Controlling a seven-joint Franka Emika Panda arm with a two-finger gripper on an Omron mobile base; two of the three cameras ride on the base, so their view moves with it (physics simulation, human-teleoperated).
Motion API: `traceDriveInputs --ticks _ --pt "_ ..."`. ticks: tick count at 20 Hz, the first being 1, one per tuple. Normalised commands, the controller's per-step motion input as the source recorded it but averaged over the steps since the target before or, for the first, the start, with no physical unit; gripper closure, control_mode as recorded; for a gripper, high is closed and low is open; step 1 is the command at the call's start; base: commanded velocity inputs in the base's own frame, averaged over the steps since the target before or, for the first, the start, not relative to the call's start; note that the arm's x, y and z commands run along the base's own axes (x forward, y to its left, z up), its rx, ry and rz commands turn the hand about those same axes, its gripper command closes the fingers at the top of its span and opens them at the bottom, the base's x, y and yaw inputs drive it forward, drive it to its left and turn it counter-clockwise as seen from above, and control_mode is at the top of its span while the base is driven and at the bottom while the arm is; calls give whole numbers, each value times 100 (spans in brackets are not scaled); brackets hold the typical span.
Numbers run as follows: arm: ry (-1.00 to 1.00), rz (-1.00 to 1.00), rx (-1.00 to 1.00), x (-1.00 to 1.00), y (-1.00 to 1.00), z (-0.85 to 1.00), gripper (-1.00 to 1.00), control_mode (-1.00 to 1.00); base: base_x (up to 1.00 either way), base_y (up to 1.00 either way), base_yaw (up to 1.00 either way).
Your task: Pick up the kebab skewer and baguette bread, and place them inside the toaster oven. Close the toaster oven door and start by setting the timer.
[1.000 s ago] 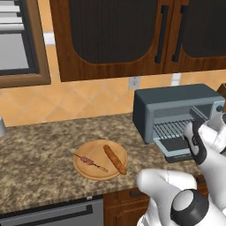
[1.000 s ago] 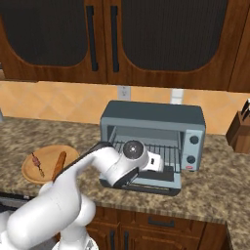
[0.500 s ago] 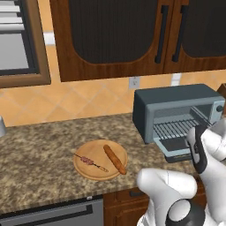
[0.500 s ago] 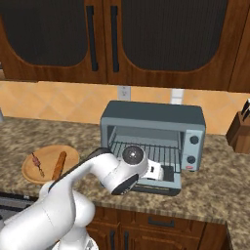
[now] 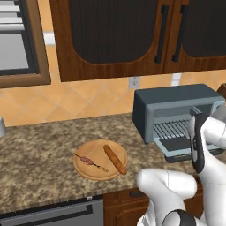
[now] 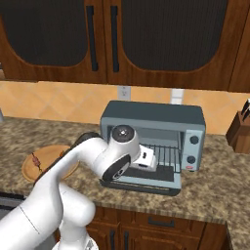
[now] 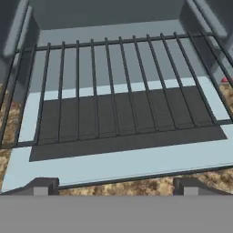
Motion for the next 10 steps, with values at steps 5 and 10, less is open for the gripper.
traceDriveInputs --ticks 5,10 --pt "12 0 2 -14 90 9 -100 -100 0 0 0" --pt "7 3 0 -23 100 17 -100 -100 0 0 0"
